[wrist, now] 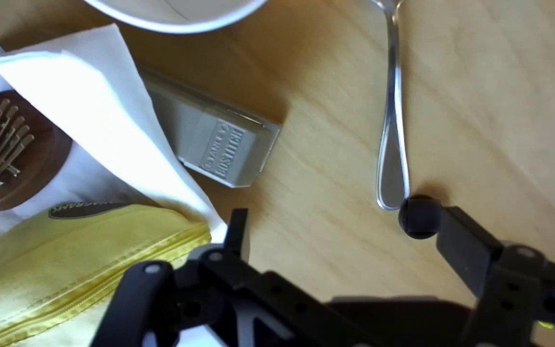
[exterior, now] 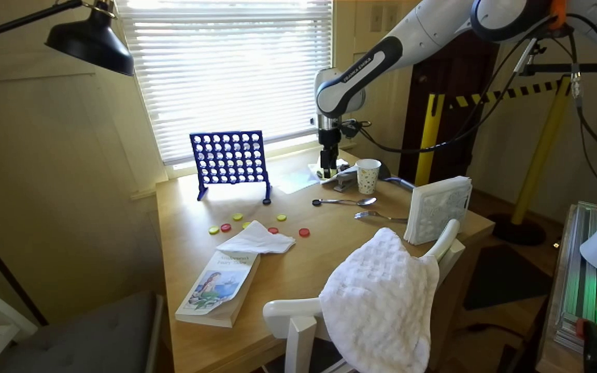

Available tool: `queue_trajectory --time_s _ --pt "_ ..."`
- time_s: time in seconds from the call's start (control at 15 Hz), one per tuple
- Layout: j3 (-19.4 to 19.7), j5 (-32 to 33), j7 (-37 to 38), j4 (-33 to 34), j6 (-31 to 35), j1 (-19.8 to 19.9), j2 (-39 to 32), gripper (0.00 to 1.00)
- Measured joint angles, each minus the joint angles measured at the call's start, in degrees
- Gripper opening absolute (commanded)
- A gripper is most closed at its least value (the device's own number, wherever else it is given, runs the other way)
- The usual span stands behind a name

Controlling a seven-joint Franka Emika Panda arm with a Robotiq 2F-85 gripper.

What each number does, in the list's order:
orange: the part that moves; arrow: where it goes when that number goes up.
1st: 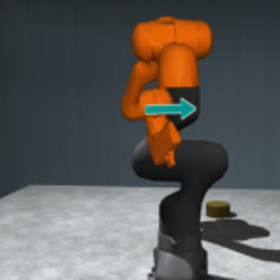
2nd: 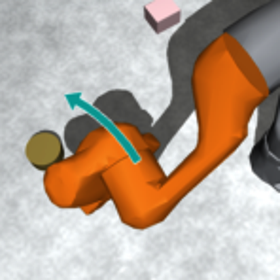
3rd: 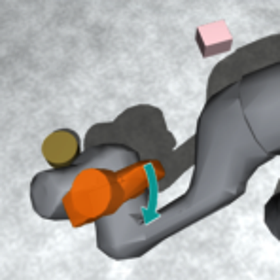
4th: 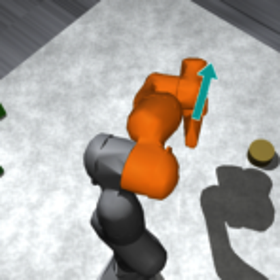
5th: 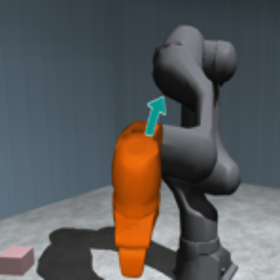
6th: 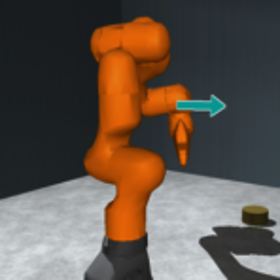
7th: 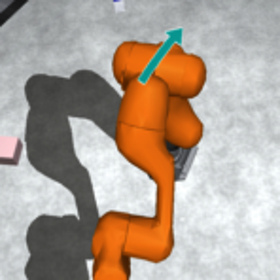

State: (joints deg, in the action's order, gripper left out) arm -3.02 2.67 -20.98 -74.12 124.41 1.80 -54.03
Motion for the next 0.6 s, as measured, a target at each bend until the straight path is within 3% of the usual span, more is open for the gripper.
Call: queue_trajectory --time_s 0.2,0.6 --pt "0.37 0.35 1.2 2.97 -2.21 -1.47 -2.34 1.0" --pt "2.6 6.67 3.46 13.64 -8.5 -8.43 -10.84 1.0"
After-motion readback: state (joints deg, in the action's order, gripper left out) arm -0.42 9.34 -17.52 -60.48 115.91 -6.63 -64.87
